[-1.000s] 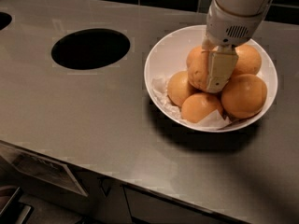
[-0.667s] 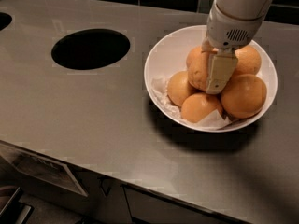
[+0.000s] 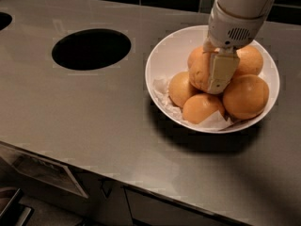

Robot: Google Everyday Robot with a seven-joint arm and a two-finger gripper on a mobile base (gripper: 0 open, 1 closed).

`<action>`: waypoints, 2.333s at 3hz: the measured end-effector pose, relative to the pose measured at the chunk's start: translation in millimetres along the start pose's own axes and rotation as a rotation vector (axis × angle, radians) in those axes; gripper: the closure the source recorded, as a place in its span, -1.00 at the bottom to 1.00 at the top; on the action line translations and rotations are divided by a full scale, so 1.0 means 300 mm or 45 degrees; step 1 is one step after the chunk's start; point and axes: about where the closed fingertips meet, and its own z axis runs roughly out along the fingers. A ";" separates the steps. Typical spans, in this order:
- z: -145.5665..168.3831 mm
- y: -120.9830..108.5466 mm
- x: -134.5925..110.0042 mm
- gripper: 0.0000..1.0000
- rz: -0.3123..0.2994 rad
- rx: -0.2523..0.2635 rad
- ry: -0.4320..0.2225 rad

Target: Pick orange from white bowl

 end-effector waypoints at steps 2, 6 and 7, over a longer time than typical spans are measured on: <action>-0.025 0.047 0.015 -0.36 0.007 0.010 -0.002; 0.002 0.063 0.000 -0.20 -0.003 -0.016 -0.010; 0.006 0.058 -0.008 -0.22 -0.010 -0.021 -0.014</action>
Offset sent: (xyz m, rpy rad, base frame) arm -0.0322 -0.0097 0.0056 -0.0146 0.0273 -0.0109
